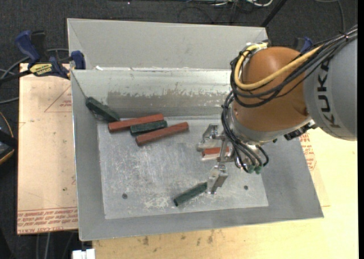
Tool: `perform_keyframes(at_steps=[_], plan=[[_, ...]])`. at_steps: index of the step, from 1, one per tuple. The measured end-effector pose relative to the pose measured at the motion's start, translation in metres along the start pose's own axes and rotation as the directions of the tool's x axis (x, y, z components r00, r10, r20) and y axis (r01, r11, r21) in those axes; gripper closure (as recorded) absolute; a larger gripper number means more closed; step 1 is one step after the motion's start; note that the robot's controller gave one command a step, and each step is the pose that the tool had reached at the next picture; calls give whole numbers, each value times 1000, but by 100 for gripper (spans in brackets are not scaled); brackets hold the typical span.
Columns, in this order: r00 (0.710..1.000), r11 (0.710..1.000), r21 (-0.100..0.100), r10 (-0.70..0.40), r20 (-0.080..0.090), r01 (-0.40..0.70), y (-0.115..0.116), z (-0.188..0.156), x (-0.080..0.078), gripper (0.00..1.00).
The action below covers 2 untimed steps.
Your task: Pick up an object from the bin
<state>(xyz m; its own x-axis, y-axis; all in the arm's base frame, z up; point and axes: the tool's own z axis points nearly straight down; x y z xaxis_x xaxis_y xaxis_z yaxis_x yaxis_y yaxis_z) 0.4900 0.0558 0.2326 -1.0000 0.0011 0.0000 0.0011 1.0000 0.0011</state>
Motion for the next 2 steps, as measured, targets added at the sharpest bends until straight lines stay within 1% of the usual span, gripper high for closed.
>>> perform_keyframes(at_steps=[1,2], plan=[[1000,1000,0,0,0,0,0,0,0,0],[997,997,0,-77,6,77,-1,41,-10,0]])
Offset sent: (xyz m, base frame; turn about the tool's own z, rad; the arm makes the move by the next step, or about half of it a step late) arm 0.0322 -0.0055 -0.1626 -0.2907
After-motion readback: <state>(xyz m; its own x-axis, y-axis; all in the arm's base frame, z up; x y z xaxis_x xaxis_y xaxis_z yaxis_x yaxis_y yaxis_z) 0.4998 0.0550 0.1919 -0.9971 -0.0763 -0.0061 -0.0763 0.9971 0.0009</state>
